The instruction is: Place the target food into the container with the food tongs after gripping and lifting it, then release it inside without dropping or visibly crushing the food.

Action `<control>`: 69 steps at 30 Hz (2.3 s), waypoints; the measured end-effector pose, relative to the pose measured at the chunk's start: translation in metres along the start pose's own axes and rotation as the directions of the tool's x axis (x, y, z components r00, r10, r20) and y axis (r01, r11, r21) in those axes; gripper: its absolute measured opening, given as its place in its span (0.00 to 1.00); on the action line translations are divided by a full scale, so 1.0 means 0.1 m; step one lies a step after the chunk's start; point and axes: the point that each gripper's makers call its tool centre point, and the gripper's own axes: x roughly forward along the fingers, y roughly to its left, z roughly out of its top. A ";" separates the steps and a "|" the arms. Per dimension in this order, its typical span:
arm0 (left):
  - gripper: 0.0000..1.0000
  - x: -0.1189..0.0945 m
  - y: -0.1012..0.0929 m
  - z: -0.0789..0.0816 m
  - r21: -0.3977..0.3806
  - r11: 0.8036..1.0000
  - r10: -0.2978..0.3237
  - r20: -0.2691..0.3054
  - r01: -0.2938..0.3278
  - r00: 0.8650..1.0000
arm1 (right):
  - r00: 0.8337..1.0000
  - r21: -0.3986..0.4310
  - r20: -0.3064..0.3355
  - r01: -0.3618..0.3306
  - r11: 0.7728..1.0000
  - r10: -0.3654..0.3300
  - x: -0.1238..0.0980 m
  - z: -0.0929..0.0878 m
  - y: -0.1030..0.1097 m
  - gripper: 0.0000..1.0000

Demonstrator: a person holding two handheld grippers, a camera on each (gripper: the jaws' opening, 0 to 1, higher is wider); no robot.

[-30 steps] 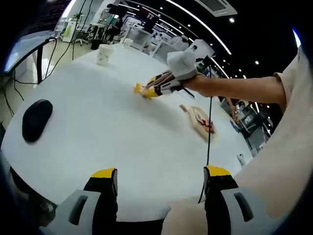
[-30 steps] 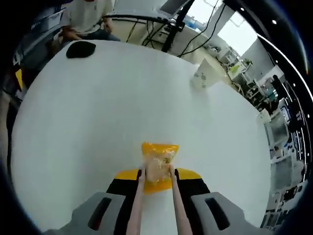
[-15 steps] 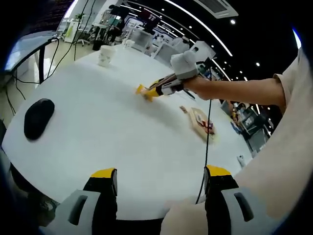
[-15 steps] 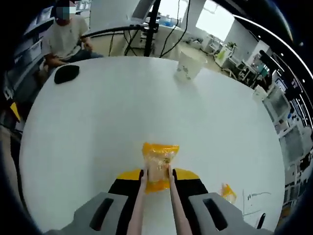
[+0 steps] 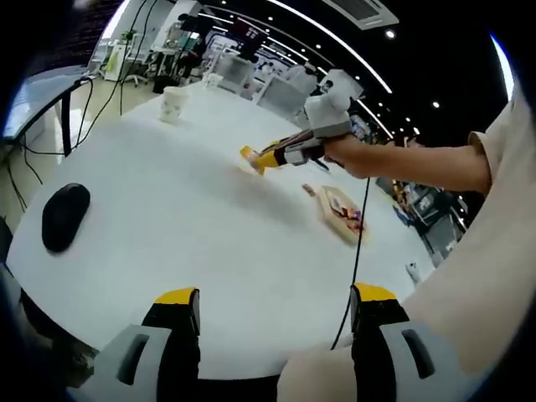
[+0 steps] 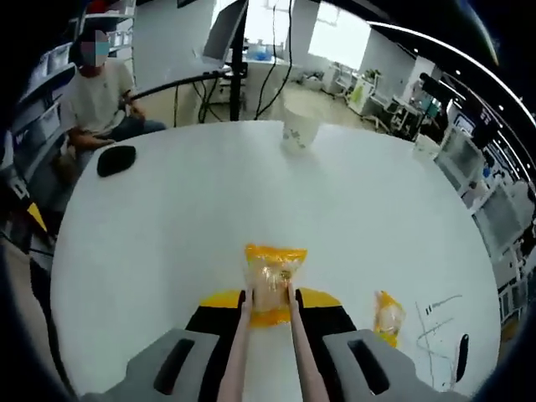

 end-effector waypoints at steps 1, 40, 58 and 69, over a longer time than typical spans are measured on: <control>0.73 0.00 -0.01 0.00 0.003 1.000 -0.002 0.001 0.002 1.000 | 1.000 0.017 0.012 0.007 1.000 -0.007 -0.05 0.01 -0.01 0.23; 0.72 -0.07 -0.41 -0.05 0.129 0.991 -0.048 -0.001 0.048 0.999 | 0.970 0.316 0.233 -0.013 0.949 -0.064 -1.02 0.09 0.10 0.23; 0.72 -0.05 -0.56 -0.16 0.151 0.985 -0.077 -0.021 0.080 0.997 | 0.952 0.371 0.276 0.022 0.928 -0.133 -1.42 0.02 -0.01 0.23; 0.72 0.00 -0.64 -0.10 0.181 0.978 -0.098 -0.025 0.101 0.995 | 0.935 0.401 0.301 0.053 0.915 -0.186 -1.66 -0.01 -0.17 0.24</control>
